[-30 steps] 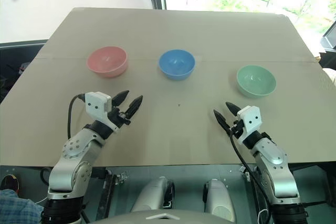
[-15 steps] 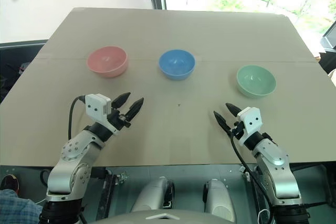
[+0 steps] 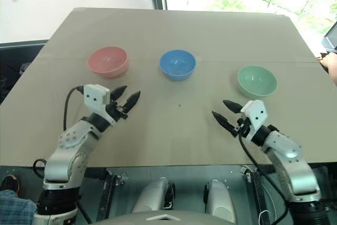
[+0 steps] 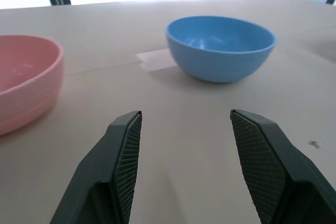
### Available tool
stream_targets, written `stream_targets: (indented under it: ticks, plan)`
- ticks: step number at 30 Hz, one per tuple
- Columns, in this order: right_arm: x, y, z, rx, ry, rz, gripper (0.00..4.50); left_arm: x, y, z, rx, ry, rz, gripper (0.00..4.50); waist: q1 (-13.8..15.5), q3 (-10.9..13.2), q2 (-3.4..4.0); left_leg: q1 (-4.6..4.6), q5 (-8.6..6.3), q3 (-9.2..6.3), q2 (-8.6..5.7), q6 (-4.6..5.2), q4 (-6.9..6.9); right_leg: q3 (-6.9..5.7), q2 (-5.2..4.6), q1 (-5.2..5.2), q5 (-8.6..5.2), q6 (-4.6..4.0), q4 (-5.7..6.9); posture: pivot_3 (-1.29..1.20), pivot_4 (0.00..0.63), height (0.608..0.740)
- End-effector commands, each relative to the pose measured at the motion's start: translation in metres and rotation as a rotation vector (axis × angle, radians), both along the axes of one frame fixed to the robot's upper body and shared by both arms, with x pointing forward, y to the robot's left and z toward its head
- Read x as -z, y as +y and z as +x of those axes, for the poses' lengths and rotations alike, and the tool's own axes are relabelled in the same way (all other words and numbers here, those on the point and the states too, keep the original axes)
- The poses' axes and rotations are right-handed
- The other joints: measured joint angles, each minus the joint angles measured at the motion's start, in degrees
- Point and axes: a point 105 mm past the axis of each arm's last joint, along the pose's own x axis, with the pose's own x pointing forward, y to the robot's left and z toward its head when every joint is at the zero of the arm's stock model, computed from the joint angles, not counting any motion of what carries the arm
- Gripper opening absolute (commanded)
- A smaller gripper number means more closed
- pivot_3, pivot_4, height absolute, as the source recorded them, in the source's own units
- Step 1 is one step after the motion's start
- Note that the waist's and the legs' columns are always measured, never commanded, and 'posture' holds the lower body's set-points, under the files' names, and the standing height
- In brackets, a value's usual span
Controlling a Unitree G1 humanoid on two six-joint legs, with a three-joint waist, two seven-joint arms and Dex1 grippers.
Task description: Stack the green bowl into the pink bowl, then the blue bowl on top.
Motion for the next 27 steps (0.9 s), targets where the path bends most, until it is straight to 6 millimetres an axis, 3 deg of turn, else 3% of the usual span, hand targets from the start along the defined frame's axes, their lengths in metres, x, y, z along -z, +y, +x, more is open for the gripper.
stream_targets:
  ticks: [1,8,13,20,27]
  plan:
    - [-0.033,0.003,-0.003,-0.06,-0.048,0.042,2.66,-0.009,0.009,0.011,-0.031,-0.007,0.055,2.86,0.0,0.0,0.0,0.0,0.0,0.01,-0.01,0.0,0.0,0.0,0.0,0.0,0.0,0.0,0.0,0.0,0.15,0.74]
    - [-0.053,0.012,0.0,-0.06,-0.078,0.11,2.66,-0.032,0.012,0.033,-0.002,-0.046,0.202,2.86,0.1,0.0,-0.01,-0.05,0.0,0.0,-0.04,0.01,0.0,-0.02,-0.01,-0.01,0.0,0.01,-0.02,0.0,0.15,0.74]
    - [-0.067,0.021,-0.003,-0.085,-0.129,0.143,2.66,-0.047,0.037,0.058,-0.108,-0.051,0.371,2.86,0.0,0.0,-0.01,-0.11,0.01,-0.01,-0.07,0.0,0.02,-0.05,0.01,-0.05,0.01,0.02,0.01,0.0,0.15,0.74]
    - [-0.075,0.032,-0.007,-0.114,-0.161,0.137,2.66,-0.039,0.057,0.08,-0.118,0.01,0.487,2.86,0.0,0.0,-0.02,-0.15,0.0,0.0,-0.08,0.0,0.0,-0.08,0.05,-0.08,0.01,0.03,0.02,0.0,0.15,0.74]
    - [-0.081,0.035,-0.006,-0.11,-0.191,0.133,2.66,-0.036,0.063,0.099,-0.074,0.04,0.565,2.86,0.1,0.0,-0.05,-0.22,0.01,-0.03,-0.25,0.0,0.04,-0.14,0.04,-0.09,0.01,0.04,0.02,0.0,0.15,0.74]
